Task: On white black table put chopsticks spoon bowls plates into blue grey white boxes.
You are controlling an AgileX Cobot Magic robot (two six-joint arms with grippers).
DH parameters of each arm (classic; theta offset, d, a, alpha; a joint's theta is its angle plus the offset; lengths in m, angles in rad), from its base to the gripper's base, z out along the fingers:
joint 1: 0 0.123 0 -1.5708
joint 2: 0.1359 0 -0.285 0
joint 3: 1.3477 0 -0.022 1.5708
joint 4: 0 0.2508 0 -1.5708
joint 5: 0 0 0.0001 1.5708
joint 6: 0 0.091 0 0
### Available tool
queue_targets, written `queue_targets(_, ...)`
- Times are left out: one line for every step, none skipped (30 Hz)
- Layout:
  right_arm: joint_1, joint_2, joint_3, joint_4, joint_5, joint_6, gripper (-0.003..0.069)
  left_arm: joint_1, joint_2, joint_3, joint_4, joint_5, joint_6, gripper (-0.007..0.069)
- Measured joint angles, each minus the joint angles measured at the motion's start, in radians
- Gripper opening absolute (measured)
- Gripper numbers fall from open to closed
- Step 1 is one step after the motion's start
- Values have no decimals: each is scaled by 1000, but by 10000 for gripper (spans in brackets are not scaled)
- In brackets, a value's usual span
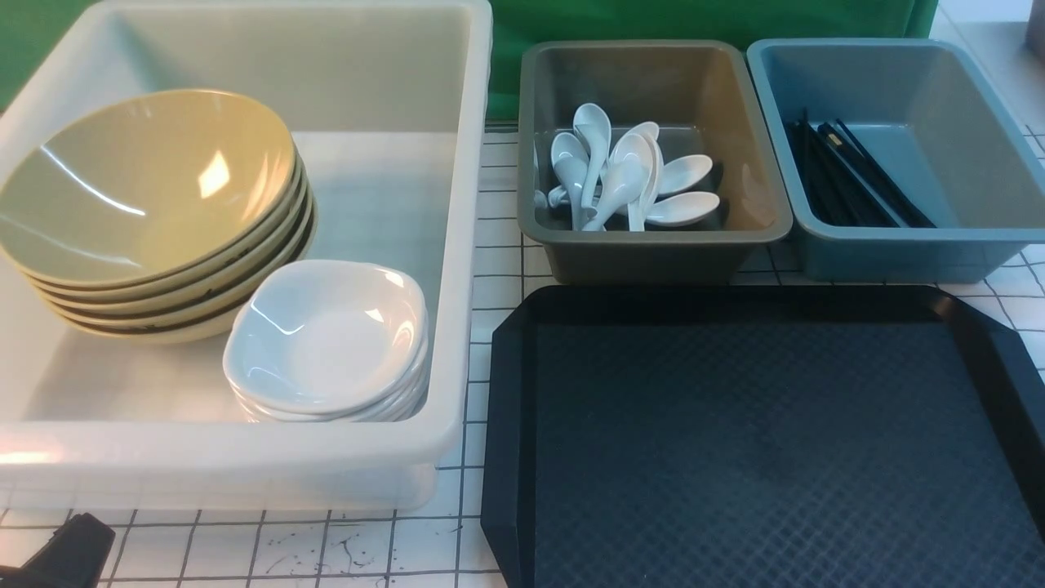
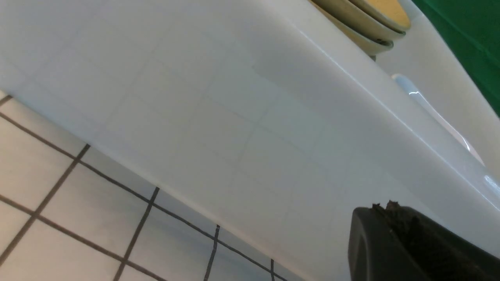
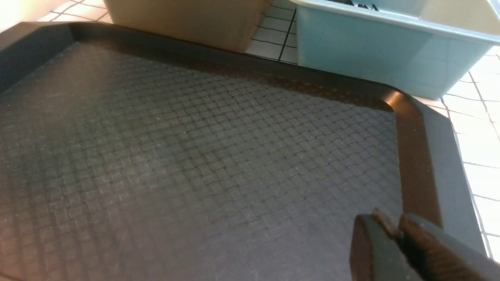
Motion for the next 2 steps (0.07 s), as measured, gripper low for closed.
queue_targets(0, 0, 0, 0, 0, 0, 99, 0, 0, 0, 0, 0, 0, -1)
queue_targets(0, 0, 0, 0, 0, 0, 99, 0, 0, 0, 0, 0, 0, -1)
